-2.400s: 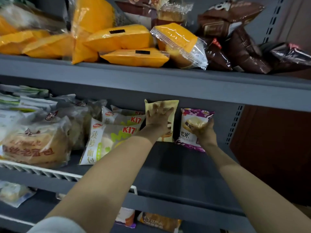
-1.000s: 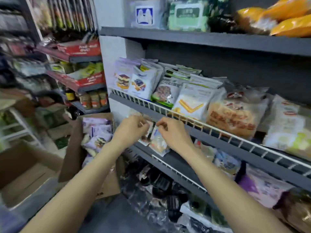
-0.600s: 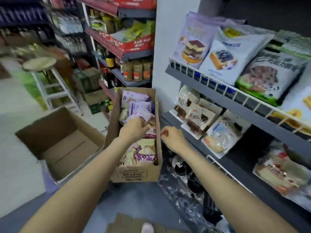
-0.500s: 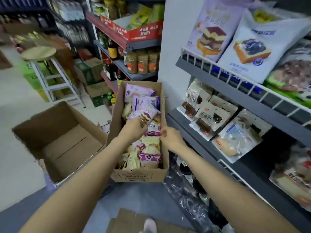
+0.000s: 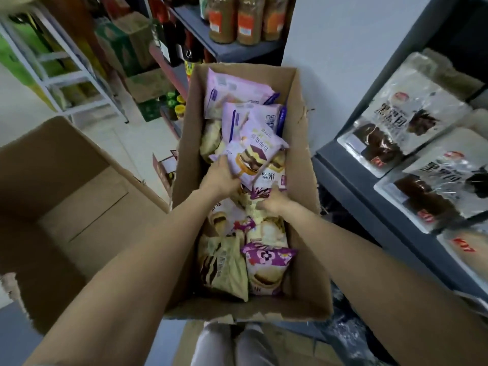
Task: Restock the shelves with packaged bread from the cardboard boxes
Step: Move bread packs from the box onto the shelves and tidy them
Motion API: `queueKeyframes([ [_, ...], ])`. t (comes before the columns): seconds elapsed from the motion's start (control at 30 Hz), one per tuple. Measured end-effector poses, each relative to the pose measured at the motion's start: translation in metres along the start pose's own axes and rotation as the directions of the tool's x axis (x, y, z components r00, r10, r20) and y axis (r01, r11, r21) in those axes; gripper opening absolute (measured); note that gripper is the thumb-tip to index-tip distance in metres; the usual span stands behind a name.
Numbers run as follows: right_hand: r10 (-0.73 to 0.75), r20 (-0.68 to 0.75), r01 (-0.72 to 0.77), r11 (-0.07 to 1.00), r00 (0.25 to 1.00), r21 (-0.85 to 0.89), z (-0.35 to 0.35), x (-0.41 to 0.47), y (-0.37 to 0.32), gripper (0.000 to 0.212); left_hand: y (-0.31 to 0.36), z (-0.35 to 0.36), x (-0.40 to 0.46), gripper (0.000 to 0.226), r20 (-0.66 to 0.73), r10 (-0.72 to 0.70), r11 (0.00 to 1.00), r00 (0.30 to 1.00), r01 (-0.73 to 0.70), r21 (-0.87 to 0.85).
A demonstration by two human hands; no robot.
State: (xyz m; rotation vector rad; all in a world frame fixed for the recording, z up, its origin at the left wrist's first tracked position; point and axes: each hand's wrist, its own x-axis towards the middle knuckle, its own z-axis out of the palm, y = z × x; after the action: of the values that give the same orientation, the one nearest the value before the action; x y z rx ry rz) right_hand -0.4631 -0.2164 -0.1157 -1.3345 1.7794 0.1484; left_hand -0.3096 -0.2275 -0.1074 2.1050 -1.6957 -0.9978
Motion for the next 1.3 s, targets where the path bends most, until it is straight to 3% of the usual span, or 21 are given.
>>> queueKeyframes([
  [0.13, 0.098, 0.028, -0.095, 0.992, 0.995, -0.077, 0.02, 0.014, 0.005, 0.104, 0.015, -0.005, 0.012, 0.088, 0.017, 0.036, 0.993, 0.999, -0.038, 0.11],
  [0.2, 0.129, 0.009, -0.128, 0.989, 0.992, -0.075, 0.03, 0.018, 0.008, 0.113, 0.017, -0.005, 0.022, 0.093, -0.055, 0.029, 0.992, 0.998, -0.022, 0.125],
  [0.27, 0.162, -0.037, -0.165, 0.979, 0.986, -0.116, 0.037, 0.02, 0.01, 0.12, 0.016, -0.003, 0.029, 0.1, -0.085, -0.013, 0.99, 0.996, 0.025, 0.139],
  [0.33, 0.167, -0.078, -0.178, 0.972, 0.983, -0.156, 0.039, 0.02, 0.012, 0.122, 0.013, -0.003, 0.028, 0.098, -0.021, -0.095, 0.971, 0.995, 0.097, 0.219],
  [0.47, 0.063, -0.295, -0.144, 0.955, 0.953, -0.259, 0.042, 0.006, 0.011, 0.096, 0.003, 0.0, 0.014, 0.089, -0.029, -0.139, 0.972, 0.99, 0.142, 0.189],
  [0.53, 0.009, -0.37, -0.103, 0.966, 0.929, -0.237, 0.045, -0.003, 0.007, 0.077, 0.006, -0.005, 0.002, 0.09, -0.065, -0.164, 0.985, 0.984, 0.167, 0.041],
  [0.6, -0.021, -0.4, -0.057, 0.982, 0.916, -0.182, 0.046, -0.014, 0.003, 0.073, 0.013, -0.014, -0.013, 0.082, -0.124, -0.164, 0.986, 0.979, 0.164, -0.01],
  [0.73, -0.116, -0.514, 0.089, 0.993, 0.85, -0.077, 0.026, -0.046, -0.008, 0.083, 0.021, -0.034, -0.047, 0.073, -0.254, -0.117, 0.951, 0.96, 0.182, 0.25],
  [0.83, -0.181, -0.601, 0.249, 0.968, 0.778, 0.031, -0.004, -0.079, -0.013, 0.089, 0.029, -0.052, -0.079, 0.064, -0.304, -0.112, 0.952, 0.946, 0.19, 0.242],
  [0.93, -0.255, -0.597, 0.447, 0.872, 0.761, 0.197, -0.038, -0.12, -0.018, 0.093, 0.045, -0.077, -0.116, 0.055, -0.322, -0.127, 0.987, 0.938, 0.153, 0.054],
  [1.07, -0.334, -0.593, 0.605, 0.718, 0.733, 0.344, -0.077, -0.176, -0.027, 0.097, 0.08, -0.103, -0.169, 0.053, -0.38, 0.003, 1.0, 0.925, -0.006, -0.008],
  [1.3, -0.286, -0.66, 0.69, 0.524, 0.695, 0.499, -0.113, -0.29, -0.017, 0.102, 0.139, -0.143, -0.258, 0.06, -0.423, 0.125, 0.953, 0.898, -0.227, -0.2],
])
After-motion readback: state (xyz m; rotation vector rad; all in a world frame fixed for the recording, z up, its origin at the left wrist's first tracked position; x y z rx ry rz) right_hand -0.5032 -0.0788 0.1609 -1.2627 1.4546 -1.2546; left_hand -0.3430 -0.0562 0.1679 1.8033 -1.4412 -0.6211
